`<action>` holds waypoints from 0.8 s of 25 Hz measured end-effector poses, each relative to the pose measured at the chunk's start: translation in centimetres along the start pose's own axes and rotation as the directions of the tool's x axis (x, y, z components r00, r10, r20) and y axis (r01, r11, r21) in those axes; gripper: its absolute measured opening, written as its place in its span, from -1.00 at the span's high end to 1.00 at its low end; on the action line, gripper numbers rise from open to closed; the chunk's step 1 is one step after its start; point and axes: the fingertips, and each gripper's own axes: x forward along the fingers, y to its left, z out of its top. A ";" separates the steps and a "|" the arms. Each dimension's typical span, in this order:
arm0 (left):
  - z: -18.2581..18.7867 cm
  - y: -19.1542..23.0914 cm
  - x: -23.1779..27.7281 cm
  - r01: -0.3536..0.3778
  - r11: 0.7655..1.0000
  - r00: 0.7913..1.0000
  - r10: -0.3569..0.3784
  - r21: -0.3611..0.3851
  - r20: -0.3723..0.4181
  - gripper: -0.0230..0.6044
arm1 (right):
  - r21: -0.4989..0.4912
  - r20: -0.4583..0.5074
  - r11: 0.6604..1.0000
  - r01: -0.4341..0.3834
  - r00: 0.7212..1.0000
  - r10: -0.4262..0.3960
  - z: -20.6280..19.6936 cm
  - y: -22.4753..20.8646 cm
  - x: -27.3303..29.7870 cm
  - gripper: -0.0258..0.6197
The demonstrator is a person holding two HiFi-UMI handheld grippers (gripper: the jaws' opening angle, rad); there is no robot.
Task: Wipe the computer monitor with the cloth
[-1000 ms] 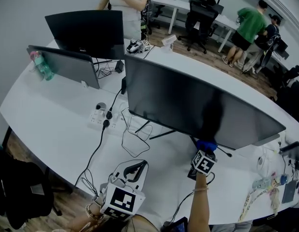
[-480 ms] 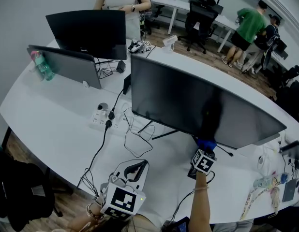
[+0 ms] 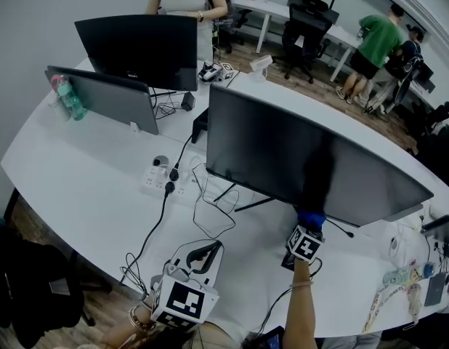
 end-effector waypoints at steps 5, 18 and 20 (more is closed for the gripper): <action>-0.2 0.7 -0.5 -0.008 1.000 1.000 0.008 0.006 -0.002 0.90 | -0.003 -0.003 1.000 -0.003 1.000 0.003 0.0 0.8 0.0 0.70; -0.9 2.9 -1.6 -0.025 1.000 1.000 0.025 -0.001 0.004 0.90 | -0.014 0.001 1.000 -0.014 1.000 0.014 0.4 3.6 0.1 0.70; -1.0 3.3 -1.8 -0.028 1.000 1.000 0.028 -0.007 0.008 0.90 | -0.019 0.004 1.000 -0.020 1.000 0.020 0.4 4.1 0.2 0.70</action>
